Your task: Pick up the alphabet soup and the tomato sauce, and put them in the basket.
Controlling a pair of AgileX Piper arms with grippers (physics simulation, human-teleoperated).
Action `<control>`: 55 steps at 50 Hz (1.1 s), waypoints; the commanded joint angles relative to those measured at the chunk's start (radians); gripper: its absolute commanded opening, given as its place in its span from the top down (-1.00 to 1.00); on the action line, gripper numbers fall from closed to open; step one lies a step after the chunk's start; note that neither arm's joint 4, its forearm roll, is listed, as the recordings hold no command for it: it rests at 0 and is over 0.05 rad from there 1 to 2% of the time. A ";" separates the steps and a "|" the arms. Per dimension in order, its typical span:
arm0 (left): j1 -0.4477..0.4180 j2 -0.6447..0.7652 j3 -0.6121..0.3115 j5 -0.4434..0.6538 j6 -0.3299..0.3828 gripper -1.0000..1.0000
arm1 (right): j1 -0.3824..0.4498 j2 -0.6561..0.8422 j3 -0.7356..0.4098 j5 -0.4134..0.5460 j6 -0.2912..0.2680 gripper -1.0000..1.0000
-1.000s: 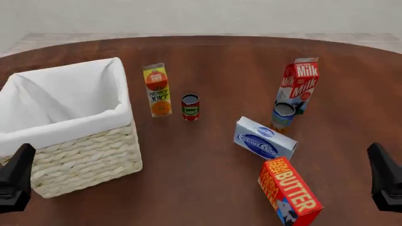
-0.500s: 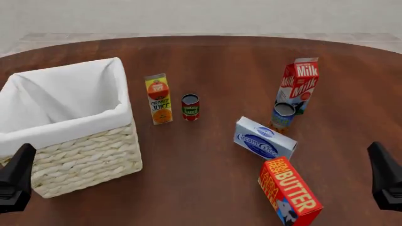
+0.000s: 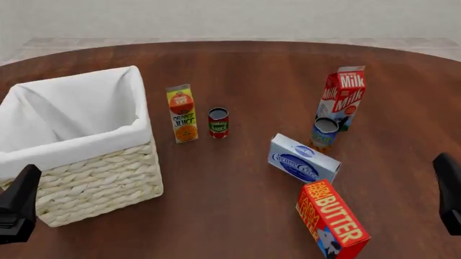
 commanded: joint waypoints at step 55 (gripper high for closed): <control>0.000 0.000 0.000 0.000 0.000 -1.00 | 0.170 0.497 -0.439 0.089 -0.122 -1.00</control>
